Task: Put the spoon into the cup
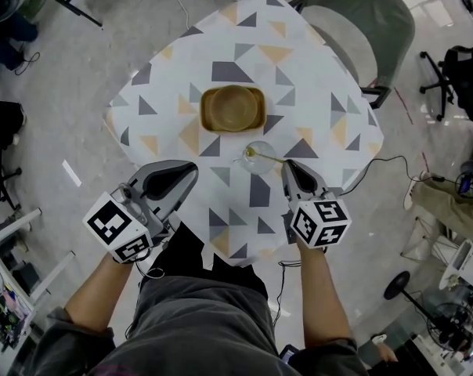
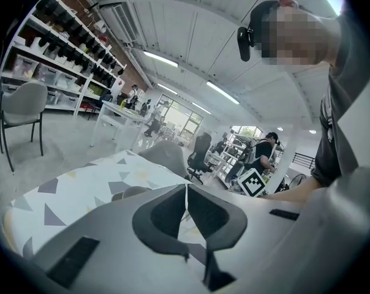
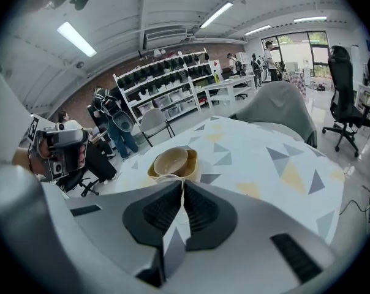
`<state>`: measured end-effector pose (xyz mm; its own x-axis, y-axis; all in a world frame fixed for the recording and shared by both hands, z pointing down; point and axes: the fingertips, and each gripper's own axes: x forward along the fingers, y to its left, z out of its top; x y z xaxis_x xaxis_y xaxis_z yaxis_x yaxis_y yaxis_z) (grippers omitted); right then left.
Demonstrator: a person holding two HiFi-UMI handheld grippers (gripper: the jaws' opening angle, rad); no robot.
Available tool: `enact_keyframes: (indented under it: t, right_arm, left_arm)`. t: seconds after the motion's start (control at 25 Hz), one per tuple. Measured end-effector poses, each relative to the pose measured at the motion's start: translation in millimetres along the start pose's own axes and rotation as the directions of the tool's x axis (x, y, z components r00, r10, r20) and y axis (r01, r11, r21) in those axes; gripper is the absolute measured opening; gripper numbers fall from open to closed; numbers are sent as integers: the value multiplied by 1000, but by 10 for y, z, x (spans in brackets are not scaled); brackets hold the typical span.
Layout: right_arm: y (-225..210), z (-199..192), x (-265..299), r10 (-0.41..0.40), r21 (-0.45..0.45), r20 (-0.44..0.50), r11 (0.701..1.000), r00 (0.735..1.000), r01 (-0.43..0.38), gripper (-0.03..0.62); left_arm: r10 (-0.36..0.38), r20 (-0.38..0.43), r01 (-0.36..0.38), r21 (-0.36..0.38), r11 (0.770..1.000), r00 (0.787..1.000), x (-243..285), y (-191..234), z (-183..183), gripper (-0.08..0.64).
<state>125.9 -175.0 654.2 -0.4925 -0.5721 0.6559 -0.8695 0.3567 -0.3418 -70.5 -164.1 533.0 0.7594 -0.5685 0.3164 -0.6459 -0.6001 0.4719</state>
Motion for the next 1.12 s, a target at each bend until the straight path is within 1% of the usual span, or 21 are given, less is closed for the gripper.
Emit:
enact_keyframes:
  t: [0.28, 0.4, 0.48, 0.6, 0.84, 1.12]
  right_arm:
    - [-21, -1, -3, -33, 47, -8, 998, 999, 33, 28]
    - [-17, 40, -54, -35, 68, 11, 997, 999, 34, 87]
    - [-12, 88, -102, -41, 76, 31, 996, 999, 38, 104]
    - [-1, 185, -204, -54, 82, 66, 995, 996, 49, 112]
    - [57, 369, -475, -76, 85, 140, 994, 987, 65, 112]
    - [163, 558, -865, -95, 91, 225, 993, 970, 76, 110]
  left_arm:
    - [-20, 3, 20, 17, 1000, 1000, -39, -77, 97, 26]
    - [-23, 9, 23, 33, 999, 1000, -73, -105, 168, 26]
    - [-26, 12, 26, 44, 999, 1000, -95, -122, 218, 26]
    - [-36, 18, 34, 60, 998, 999, -119, -165, 297, 26]
    - [-63, 32, 59, 99, 993, 998, -159, -315, 469, 26]
    - [-98, 54, 89, 151, 985, 994, -216, -537, 706, 26]
